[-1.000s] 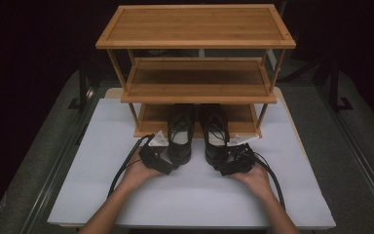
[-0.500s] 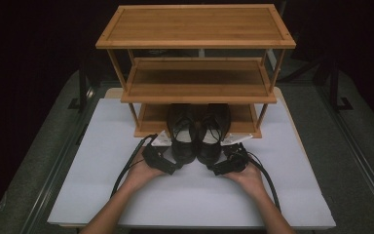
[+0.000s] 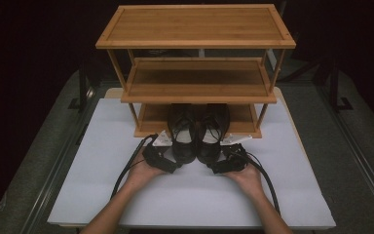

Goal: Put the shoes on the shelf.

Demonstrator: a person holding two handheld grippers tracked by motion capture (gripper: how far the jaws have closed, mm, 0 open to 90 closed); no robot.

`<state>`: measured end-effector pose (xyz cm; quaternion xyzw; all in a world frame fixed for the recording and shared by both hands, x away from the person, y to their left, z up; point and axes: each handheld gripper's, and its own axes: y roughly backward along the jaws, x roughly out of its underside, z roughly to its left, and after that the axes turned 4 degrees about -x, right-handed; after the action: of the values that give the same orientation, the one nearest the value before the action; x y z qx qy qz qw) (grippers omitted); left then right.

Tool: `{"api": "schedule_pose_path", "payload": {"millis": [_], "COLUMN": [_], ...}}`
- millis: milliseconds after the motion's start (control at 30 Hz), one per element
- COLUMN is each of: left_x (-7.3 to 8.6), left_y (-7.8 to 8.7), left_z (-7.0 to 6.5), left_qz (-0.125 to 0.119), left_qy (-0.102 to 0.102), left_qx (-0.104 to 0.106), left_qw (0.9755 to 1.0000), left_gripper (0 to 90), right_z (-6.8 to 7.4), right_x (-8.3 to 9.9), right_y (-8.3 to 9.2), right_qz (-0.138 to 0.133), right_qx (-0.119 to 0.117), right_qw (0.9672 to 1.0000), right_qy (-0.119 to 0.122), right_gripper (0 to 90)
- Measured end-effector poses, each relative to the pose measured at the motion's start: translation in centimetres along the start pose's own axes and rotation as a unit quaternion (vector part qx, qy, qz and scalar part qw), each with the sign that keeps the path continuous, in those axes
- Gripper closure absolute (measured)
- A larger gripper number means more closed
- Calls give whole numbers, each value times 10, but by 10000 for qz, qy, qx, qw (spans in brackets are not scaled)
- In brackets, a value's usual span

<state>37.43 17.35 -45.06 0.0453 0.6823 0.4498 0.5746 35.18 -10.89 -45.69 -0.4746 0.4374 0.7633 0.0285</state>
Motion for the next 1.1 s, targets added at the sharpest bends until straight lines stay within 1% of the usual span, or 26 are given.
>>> {"api": "schedule_pose_path", "payload": {"millis": [67,167,267,300,333,433,500,667,733,767,800,867,967,1100], "left_x": [-1,-1,-3,-5,-8,-13,-17,-20,-22,-23,-23,-23,-25,-29], "left_y": [1,1,3,4,6,10,11,9,8,7,6,4,2,0], "left_z": [1,1,1,2,3,6,7,13,15,16,17,21,26,33], "left_qz": [-37,-11,-74,-60,-81,-250,-308,-358,-357,-332,-357,-369,-341,-393], "left_qy": [65,29,132,104,141,239,254,328,325,290,313,342,374,393], "left_qx": [26,16,63,74,94,155,137,155,133,123,126,159,147,134], "left_qw": [10000,10000,9999,9999,9998,9993,9991,9987,9987,9990,9988,9986,9986,9984], "left_gripper": [97,98,98,98,98,98,98,98,97,96,96,97,97,97], "right_z": [0,0,-1,-2,-2,-6,-9,-13,-16,-18,-18,-21,-24,-31], "right_x": [-1,-1,-3,-4,-5,-9,-11,-17,-19,-22,-22,-24,-29,-34], "right_y": [1,2,3,4,5,9,11,12,11,9,9,8,6,3], "right_qz": [-29,-36,-47,-71,-83,-202,-225,-254,-252,-220,-220,-234,-226,-273], "right_qx": [-8,-22,-59,-76,-89,-212,-275,-287,-302,-316,-316,-326,-287,-295], "right_qw": [10000,10000,9999,9999,9999,9993,9990,9988,9987,9987,9987,9987,9990,9987], "right_qy": [-13,-34,-75,-81,-92,-216,-268,-291,-309,-326,-326,-309,-276,-327], "right_gripper": [101,102,102,103,103,104,104,104,104,104,104,104,104,103]}}
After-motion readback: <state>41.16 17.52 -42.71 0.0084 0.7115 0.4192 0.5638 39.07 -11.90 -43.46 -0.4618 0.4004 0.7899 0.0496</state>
